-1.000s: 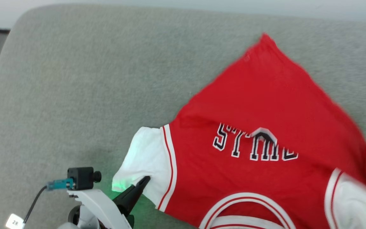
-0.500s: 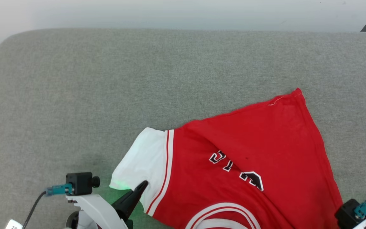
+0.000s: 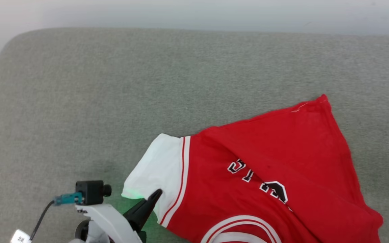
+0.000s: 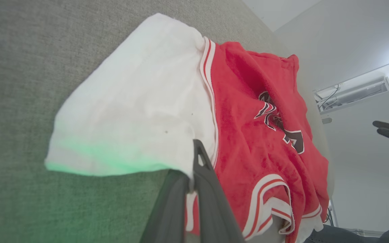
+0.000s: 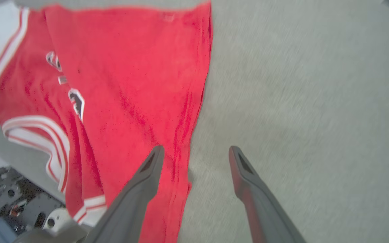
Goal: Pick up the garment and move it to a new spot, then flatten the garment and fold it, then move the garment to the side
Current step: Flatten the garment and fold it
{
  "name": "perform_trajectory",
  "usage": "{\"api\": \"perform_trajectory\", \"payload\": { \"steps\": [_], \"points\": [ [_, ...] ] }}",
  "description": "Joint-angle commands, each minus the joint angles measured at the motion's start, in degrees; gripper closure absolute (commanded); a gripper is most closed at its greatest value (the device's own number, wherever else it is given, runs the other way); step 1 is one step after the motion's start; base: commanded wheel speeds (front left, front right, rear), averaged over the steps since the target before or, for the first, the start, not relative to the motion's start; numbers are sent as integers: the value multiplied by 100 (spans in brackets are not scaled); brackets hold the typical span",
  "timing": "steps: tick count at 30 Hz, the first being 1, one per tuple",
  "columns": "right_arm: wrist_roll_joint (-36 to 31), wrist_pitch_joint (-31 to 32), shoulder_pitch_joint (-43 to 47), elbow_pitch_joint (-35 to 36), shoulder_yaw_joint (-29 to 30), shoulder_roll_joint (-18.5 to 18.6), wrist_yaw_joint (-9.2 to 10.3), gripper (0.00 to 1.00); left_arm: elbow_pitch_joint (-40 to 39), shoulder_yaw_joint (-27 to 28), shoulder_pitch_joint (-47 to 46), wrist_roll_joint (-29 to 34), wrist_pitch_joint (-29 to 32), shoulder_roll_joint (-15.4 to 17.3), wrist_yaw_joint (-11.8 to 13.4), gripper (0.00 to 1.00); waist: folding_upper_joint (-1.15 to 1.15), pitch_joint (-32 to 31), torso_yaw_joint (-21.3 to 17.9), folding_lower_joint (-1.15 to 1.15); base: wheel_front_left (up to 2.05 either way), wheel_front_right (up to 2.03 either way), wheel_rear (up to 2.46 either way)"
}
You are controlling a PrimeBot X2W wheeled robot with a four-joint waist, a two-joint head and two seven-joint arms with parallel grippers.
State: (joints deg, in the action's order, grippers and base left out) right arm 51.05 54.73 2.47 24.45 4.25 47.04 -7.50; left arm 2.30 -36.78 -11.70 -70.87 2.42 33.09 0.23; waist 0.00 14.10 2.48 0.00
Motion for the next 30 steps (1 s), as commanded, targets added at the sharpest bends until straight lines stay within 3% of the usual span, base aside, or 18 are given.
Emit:
{"api": "perform_trajectory", "payload": {
  "steps": [1, 4, 8, 15, 20, 25, 26, 27, 28, 29, 30],
  "points": [
    [18, -44, -205, 5, 143, -25, 1, 0, 2, -17, -71, 51, -17, -32, -28, 100, 0, 69, 86, 0, 0, 0, 0],
    [-266, -312, -880, -170, 149, -44, 1, 0, 59, -65, -176, 114, -6, -114, -81, 100, 0, 162, 206, 0, 0, 0, 0],
    [-608, -760, -2053, -716, -585, -314, 1, 0, 158, -112, -356, 166, 0, -228, -138, 100, 0, 338, 352, 0, 0, 0, 0],
    [-1216, -1012, -3684, -2425, -2036, -524, 1, 0, 369, -206, -715, 248, 36, -454, -288, 100, 0, 653, 630, 0, 0, 0, 0],
    [-1281, -940, -4233, -3483, -2900, -460, 1, 0, 550, -260, -869, 293, 4, -578, -390, 100, 0, 841, 761, 0, 0, 0, 0],
    [-990, -963, -4297, -3997, -3694, -404, -1, 0, 749, -286, -955, 303, -55, -693, -460, 100, 0, 911, 851, 0, 0, 0, 0],
    [-916, -974, -4275, -4055, -3810, -406, -1, 7, 788, -279, -974, 299, -74, -704, -471, 100, 0, 914, 858, 0, 0, 0, 0],
    [-854, -1009, -4294, -4103, -3914, -404, -1, 61, 823, -267, -1000, 297, -90, -713, -489, 100, 0, 914, 860, 0, 0, 0, 0],
    [-788, -1083, -4317, -4132, -3992, -412, -2, 73, 864, -248, -1029, 300, -113, -716, -506, 100, 0, 911, 860, 0, 0, 0, 0],
    [-729, -1176, -4340, -4175, -4037, -428, -2, 100, 893, -215, -1049, 296, -165, -726, -504, 100, 0, 897, 855, 0, 0, 0, 0],
    [-698, -1308, -4396, -4196, -4088, -422, -2, 100, 914, -178, -1064, 252, -207, -756, -522, 100, 0, 876, 848, 0, 0, 0, 0]
  ]
}}
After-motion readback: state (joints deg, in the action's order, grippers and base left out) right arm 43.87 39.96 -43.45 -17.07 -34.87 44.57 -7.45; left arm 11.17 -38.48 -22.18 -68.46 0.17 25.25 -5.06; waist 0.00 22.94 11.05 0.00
